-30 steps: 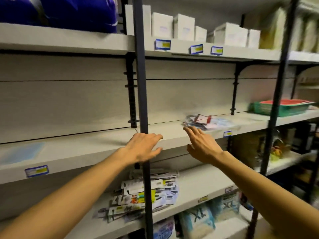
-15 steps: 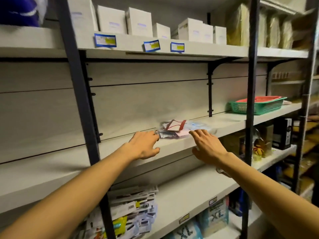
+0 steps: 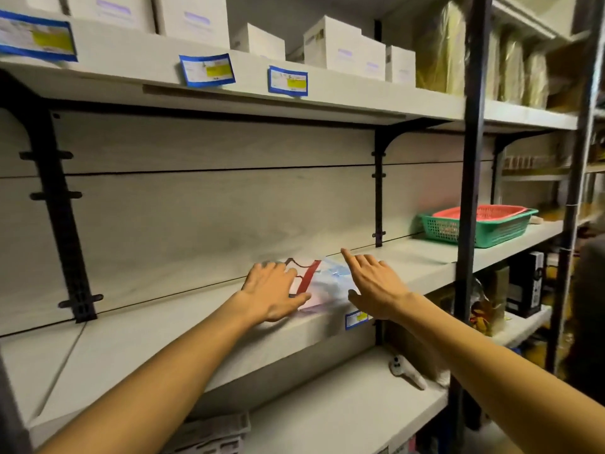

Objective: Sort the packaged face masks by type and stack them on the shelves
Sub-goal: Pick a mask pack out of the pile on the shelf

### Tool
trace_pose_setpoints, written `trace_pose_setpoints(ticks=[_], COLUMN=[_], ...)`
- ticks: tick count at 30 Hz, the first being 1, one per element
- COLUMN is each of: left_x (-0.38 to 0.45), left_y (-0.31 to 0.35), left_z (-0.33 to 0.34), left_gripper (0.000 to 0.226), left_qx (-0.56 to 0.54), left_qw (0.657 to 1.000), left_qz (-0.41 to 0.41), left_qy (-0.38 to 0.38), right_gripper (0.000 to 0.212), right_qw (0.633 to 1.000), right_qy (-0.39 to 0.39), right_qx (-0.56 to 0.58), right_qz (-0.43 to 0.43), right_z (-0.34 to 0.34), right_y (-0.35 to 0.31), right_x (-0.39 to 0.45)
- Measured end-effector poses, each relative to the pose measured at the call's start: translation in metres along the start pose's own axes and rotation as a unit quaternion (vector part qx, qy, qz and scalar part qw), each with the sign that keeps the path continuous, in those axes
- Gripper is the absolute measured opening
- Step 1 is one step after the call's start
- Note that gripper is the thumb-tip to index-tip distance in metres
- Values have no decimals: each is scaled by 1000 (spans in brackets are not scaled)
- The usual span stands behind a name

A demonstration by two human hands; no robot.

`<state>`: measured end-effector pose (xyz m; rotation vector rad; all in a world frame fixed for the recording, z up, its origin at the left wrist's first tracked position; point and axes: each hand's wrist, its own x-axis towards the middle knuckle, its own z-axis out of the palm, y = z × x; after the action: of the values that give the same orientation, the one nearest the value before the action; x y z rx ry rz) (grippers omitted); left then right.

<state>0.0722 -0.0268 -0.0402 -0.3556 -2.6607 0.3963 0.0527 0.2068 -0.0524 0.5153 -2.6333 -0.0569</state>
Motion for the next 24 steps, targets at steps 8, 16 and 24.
trace_pose_setpoints(ticks=[8, 16, 24], left_x=[45, 51, 35], left_y=[-3, -39, -36], left_z=[22, 30, 46], left_gripper=[40, 29, 18], left_qx=[-75, -72, -29], left_qw=[995, 981, 967], left_qz=[-64, -175, -252], left_qy=[-36, -33, 0], right_gripper=[81, 73, 67], right_qw=[995, 971, 953], right_qy=[-19, -86, -61], right_qx=[102, 215, 295], right_qz=[-3, -58, -36], right_z=[29, 54, 79], right_y=[23, 17, 9], right_x=[67, 129, 146])
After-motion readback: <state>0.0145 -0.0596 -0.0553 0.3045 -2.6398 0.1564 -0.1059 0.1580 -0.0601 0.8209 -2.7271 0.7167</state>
